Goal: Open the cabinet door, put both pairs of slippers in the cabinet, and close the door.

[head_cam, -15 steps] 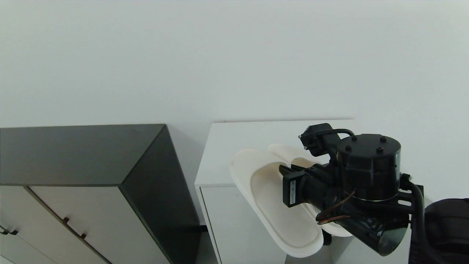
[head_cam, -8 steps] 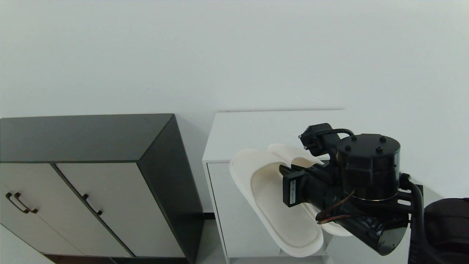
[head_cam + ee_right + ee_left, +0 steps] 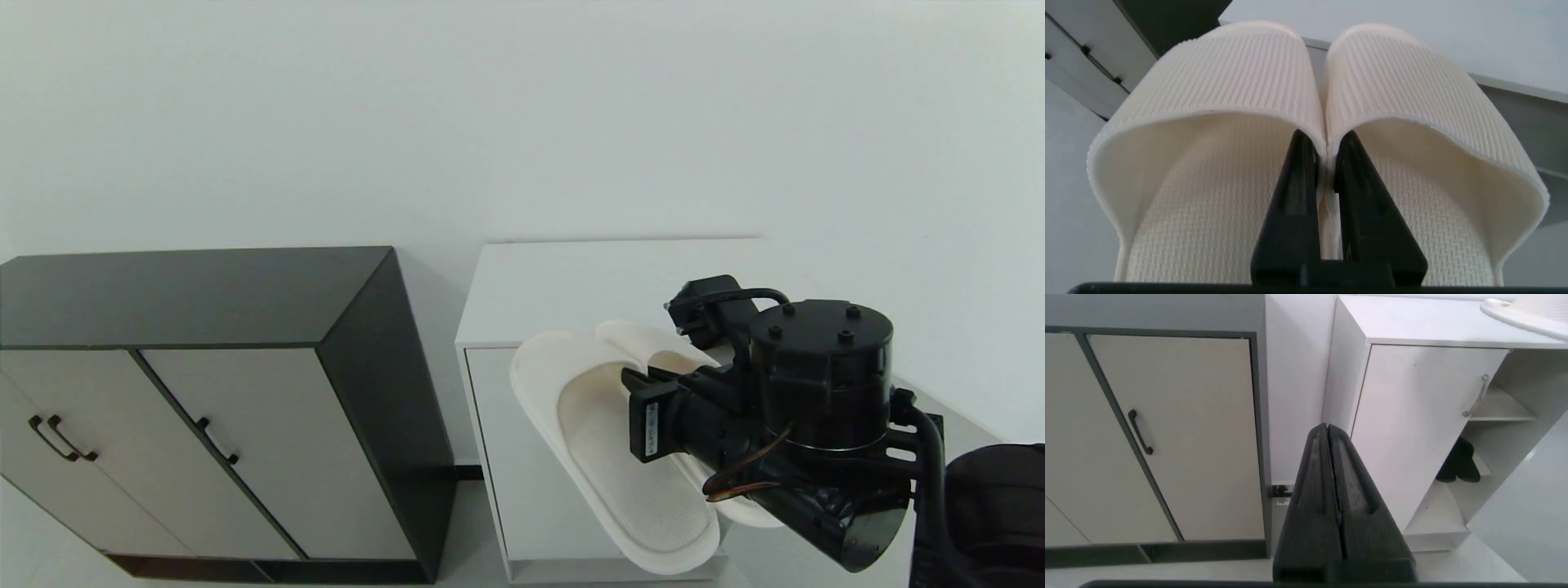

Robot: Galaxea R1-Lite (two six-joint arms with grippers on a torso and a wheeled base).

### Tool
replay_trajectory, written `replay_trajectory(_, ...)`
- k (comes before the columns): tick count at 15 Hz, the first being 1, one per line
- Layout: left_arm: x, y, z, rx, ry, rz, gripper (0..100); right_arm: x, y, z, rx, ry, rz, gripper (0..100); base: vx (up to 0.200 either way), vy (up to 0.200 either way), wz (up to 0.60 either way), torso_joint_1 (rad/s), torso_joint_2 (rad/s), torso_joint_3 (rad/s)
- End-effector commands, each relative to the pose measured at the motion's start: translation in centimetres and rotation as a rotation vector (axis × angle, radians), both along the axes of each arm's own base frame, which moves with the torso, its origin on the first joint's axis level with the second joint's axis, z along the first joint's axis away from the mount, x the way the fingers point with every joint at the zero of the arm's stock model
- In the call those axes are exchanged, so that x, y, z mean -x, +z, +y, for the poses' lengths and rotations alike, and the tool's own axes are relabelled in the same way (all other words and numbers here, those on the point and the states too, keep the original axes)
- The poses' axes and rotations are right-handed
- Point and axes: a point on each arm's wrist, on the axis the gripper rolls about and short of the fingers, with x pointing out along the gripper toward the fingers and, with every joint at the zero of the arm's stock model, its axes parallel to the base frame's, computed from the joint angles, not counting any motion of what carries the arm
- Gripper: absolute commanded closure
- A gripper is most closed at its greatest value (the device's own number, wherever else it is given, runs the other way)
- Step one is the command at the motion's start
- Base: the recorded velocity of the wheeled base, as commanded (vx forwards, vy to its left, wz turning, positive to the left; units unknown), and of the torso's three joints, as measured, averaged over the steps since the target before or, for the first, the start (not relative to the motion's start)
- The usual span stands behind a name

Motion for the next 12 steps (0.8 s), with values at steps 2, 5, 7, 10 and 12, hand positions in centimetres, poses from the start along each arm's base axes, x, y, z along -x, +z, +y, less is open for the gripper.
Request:
replay_trajectory(2,0.00,-0.01,0.00,0.001,0.001,0.000,100,-0.05,-0.22,0.03,0.005,-0.001,0.004,100,0.000,0.000,0.00,0.000,0.00,0.000)
replay_trajectory(5,0.01,0.03,0.00,-0.001,0.001,-0.002,100,-0.05,-0.22,0.03,0.005,-0.001,0.004,100,0.000,-0.067,0.00,0.002,0.00,0.001)
replay_trajectory(7,0.01,0.03,0.00,-0.001,0.001,-0.002,100,-0.05,-0.22,0.03,0.005,-0.001,0.004,100,0.000,-0.200,0.00,-0.002,0.00,0.005)
replay_trajectory(10,0.01,0.03,0.00,-0.002,0.001,-0.002,100,-0.16,-0.30,-0.05,0.007,-0.004,0.006,100,0.000,-0.200,0.00,0.006,0.00,0.001)
replay_trajectory(12,0.00,-0.01,0.00,-0.002,0.001,0.000,100,-0.15,-0.35,-0.05,0.008,-0.001,0.007,100,0.000,-0.200,0.00,0.002,0.00,0.002)
